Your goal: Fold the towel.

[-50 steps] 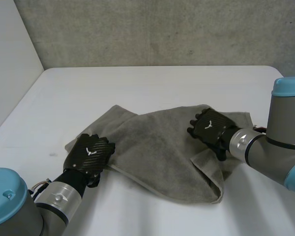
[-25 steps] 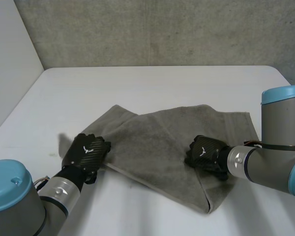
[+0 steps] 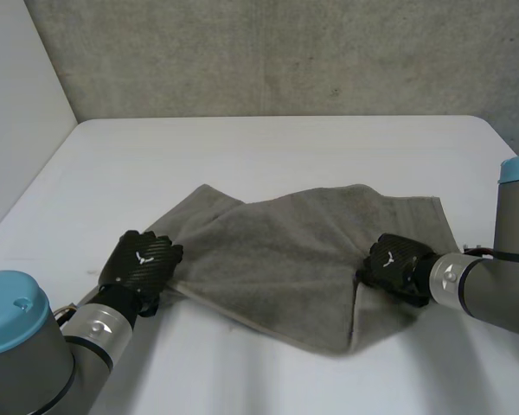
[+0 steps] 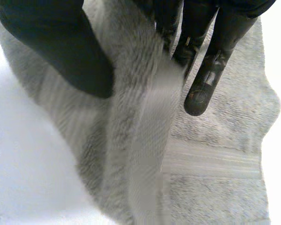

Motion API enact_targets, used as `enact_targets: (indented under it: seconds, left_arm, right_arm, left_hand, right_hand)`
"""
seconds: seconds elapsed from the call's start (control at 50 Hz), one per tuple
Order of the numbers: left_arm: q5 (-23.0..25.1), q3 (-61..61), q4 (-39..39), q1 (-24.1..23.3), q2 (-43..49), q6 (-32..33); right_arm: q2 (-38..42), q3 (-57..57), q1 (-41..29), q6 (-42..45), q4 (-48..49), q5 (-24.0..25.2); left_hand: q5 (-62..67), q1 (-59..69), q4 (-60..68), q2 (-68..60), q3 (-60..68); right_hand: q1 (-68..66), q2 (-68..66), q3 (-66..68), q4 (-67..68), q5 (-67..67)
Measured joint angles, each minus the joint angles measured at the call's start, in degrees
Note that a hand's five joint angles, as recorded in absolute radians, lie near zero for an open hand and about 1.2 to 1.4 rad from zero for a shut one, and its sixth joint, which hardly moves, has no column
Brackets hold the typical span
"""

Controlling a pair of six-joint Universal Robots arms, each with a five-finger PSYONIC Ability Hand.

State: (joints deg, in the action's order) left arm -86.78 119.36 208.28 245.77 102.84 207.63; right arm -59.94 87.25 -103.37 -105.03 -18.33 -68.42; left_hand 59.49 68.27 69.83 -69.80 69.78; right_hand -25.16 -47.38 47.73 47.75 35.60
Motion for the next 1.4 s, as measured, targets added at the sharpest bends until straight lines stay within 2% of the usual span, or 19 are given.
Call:
enact_targets:
  seconds: [0.02,0.06,0.16,0.22,0.26,0.32,0.36,0.38,0.42,0.44,0.48,0.74,0.86,0.94,1.14,1.4]
  left_arm:
    - [-0.01,0.01,-0.03,-0.01,0.0,-0.01]
    - [-0.04,0.02,-0.15,-0.04,-0.11,-0.03]
    - [-0.08,-0.03,-0.41,-0.21,-0.69,-0.02]
    - [-0.11,-0.12,-0.55,-0.33,-1.5,0.01]
    - [-0.11,-0.17,-0.62,-0.37,-2.22,0.03]
    - [-0.1,-0.24,-0.68,-0.38,-3.27,0.05]
    - [-0.09,-0.24,-0.69,-0.41,-3.67,0.05]
    - [-0.08,-0.23,-0.69,-0.43,-3.88,0.03]
    - [-0.08,-0.22,-0.69,-0.45,-3.98,0.03]
    - [-0.07,-0.16,-0.67,-0.51,-4.09,0.0]
    - [-0.06,-0.1,-0.65,-0.55,-4.01,-0.02]
    - [-0.02,0.21,-0.55,-0.65,-3.23,-0.04]
    - [0.02,0.39,-0.45,-0.65,-3.12,-0.03]
    - [0.05,0.48,-0.38,-0.65,-2.97,-0.03]
    - [0.05,0.57,-0.32,-0.65,-2.34,-0.03]
    - [0.03,0.78,-0.33,-0.64,-2.28,-0.03]
  right_arm:
    - [-0.66,0.26,0.23,-0.38,0.88,-0.01]
    - [-2.09,0.23,0.34,-2.36,2.05,0.02]
    - [-5.63,0.01,0.75,-9.04,3.37,0.06]
    - [-9.33,0.13,1.59,-16.12,3.73,0.06]
    - [-11.53,0.58,2.31,-20.03,3.58,0.01]
    - [-14.03,1.72,3.41,-23.95,3.03,0.0]
    - [-14.92,2.43,3.95,-25.2,2.72,0.11]
    - [-15.33,2.9,4.27,-25.76,2.51,0.21]
    - [-15.73,3.54,4.66,-26.28,2.28,0.37]
    - [-16.2,4.77,5.37,-26.85,1.86,0.74]
    - [-16.24,5.33,5.69,-26.97,1.72,1.0]
    - [-13.81,8.23,7.8,-26.77,1.43,4.86]
    - [-13.37,9.15,7.78,-26.11,1.53,5.94]
    - [-13.38,9.24,7.65,-26.15,1.74,6.13]
    - [-11.73,9.12,6.53,-26.16,2.24,6.26]
    - [-5.64,6.21,3.05,-24.75,2.29,5.26]
  left_hand:
    - [0.0,0.0,0.0,0.0,0.0]
    - [0.0,0.0,0.0,0.0,0.0]
    - [0.0,0.0,0.0,0.0,0.0]
    - [0.0,0.0,0.0,0.0,0.0]
    - [0.0,0.0,0.0,0.0,0.0]
    - [0.0,0.0,0.0,0.0,0.0]
    - [0.0,0.0,0.0,0.0,0.0]
    - [0.0,0.0,0.0,0.0,0.0]
    - [0.0,0.0,0.0,0.0,0.0]
    - [0.0,0.0,0.0,0.0,0.0]
    - [0.0,0.0,0.0,0.0,0.0]
    - [0.0,0.24,0.0,0.0,0.0]
    - [0.0,0.24,0.0,0.0,0.0]
    - [0.0,0.24,0.0,0.0,0.0]
    - [0.0,0.24,0.0,0.0,0.0]
    - [0.0,0.24,0.0,0.0,0.0]
  right_hand:
    - [0.13,-16.37,15.63,15.82,15.85]
    - [-5.03,-19.62,19.78,20.25,20.74]
    - [-7.5,-19.62,19.79,20.28,21.04]
    - [-9.52,-19.62,19.82,20.28,21.18]
    - [-21.25,-19.62,19.96,20.29,21.2]
    - [-29.54,-19.62,19.98,20.29,21.23]
    - [-28.86,-18.35,18.54,18.81,19.96]
    - [-22.42,-9.51,9.54,9.6,11.98]
    - [-22.42,-9.51,9.54,9.6,11.98]
    - [-10.08,6.6,-6.41,-6.41,-3.38]
    - [-7.32,9.55,-10.35,-10.41,-7.8]
    - [-7.01,9.75,-10.83,-10.97,-8.71]
    - [1.87,21.23,-21.48,-21.49,-19.17]
    - [4.18,23.2,-23.92,-24.46,-22.54]
    - [4.36,23.2,-24.02,-24.69,-22.93]
    - [1.93,20.23,-20.25,-20.17,-18.7]
